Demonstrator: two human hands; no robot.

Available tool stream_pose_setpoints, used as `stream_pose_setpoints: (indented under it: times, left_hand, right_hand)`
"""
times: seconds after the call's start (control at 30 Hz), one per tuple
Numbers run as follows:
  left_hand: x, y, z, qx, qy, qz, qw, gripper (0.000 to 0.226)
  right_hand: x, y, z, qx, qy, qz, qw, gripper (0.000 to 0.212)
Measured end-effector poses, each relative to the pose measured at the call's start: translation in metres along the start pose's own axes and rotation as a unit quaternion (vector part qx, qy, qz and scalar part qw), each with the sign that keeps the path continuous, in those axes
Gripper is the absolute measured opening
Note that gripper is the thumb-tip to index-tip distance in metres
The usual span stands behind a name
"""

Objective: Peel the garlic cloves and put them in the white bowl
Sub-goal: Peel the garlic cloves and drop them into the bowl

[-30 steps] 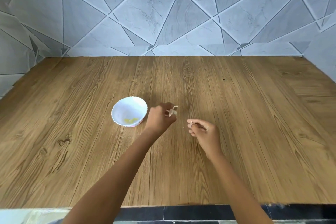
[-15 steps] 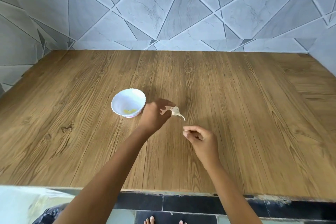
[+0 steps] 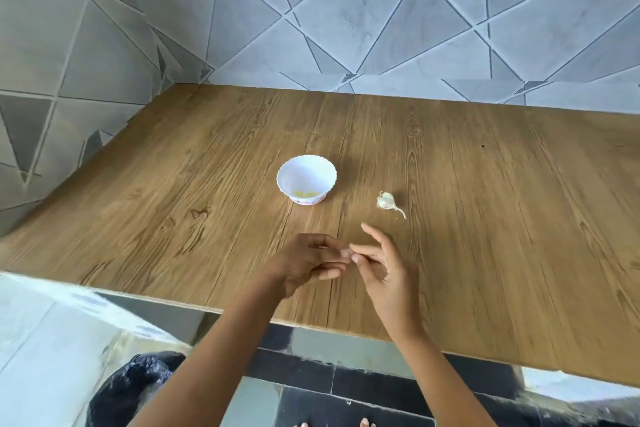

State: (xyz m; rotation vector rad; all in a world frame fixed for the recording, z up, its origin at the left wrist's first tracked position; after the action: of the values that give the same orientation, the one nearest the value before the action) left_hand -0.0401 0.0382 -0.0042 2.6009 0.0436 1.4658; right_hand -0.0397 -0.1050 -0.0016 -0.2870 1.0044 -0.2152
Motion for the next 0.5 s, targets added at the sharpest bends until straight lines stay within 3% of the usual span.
stream_pose_setpoints:
  times: [0.07,0.17,0.3,0.37,0.5]
  left_hand:
    - [-0.001,-0.009,0.001,-0.006,-0.009,-0.008,1.000,0.010]
    - [0.002,-0.025,0.003,0.019,0.027,0.131,0.991,0.012]
    - [0.009,-0.021,0.009,0.009,0.065,0.285,0.956,0.011]
    - [0.011,-0.014,0.016,0.004,0.076,0.360,0.930,0.009]
    - [0.016,-0.005,0.024,0.013,0.087,0.476,0.875,0.009]
  right_hand:
    - [0.000,0.003,-0.006,-0.007,0.003,-0.023,1.000,0.037]
    - [0.007,0.002,-0.014,-0.007,0.035,-0.167,0.985,0.044]
    - [0.023,0.014,-0.023,-0.137,0.093,-0.381,0.910,0.085]
    - [0.026,0.017,-0.027,-0.169,0.104,-0.419,0.886,0.087]
    - [0.027,0.017,-0.029,-0.162,0.116,-0.439,0.876,0.089]
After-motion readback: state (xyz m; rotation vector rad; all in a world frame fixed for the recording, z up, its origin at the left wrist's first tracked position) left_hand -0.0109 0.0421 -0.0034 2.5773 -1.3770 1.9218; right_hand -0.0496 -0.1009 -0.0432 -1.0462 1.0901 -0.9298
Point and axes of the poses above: each hand's wrist, its own z-axis towards the middle knuckle, its own y-axis out of the palm, x = y × z, the point moved 6 cm from there along z, towards the middle knuckle
